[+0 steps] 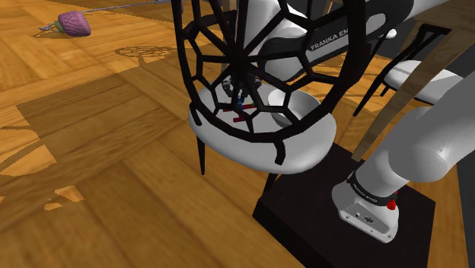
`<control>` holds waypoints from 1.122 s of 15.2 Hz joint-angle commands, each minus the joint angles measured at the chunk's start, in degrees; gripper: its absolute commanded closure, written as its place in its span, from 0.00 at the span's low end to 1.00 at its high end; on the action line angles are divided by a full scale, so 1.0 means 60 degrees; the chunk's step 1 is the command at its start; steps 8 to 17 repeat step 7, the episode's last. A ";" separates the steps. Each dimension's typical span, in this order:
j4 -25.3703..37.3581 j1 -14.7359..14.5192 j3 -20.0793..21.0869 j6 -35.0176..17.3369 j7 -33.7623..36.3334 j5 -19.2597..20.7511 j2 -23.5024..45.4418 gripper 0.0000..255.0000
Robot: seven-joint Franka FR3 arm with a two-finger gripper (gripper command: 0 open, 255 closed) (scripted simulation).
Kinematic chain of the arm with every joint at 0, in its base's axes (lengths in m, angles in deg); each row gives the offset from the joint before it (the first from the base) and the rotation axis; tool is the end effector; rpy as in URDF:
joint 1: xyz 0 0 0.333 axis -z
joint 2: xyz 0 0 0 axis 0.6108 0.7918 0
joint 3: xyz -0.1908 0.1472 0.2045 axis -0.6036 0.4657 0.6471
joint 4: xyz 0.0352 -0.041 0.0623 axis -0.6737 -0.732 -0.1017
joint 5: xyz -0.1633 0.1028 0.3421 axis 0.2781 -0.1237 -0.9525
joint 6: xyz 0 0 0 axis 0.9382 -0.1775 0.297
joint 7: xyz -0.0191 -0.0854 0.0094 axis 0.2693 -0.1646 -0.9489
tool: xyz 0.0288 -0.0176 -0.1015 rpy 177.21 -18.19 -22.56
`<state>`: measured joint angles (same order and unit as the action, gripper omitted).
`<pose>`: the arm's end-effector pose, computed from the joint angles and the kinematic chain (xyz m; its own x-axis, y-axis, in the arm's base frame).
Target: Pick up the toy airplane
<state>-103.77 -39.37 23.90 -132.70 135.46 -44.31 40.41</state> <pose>0.4657 0.1490 0.3955 0.8417 -0.4781 0.2511 -0.5014 -0.8645 0.0345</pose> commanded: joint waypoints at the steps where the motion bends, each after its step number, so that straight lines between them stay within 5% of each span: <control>1: 0.0300 -0.0284 0.0078 0.0235 -0.0044 -0.0876 -0.0191 1.00; 7: 0.0615 -0.0942 -0.0565 0.0790 -0.0087 -0.0858 -0.0405 1.00; 17: 0.0615 -0.0942 -0.0565 0.0790 -0.0087 -0.0858 -0.0405 1.00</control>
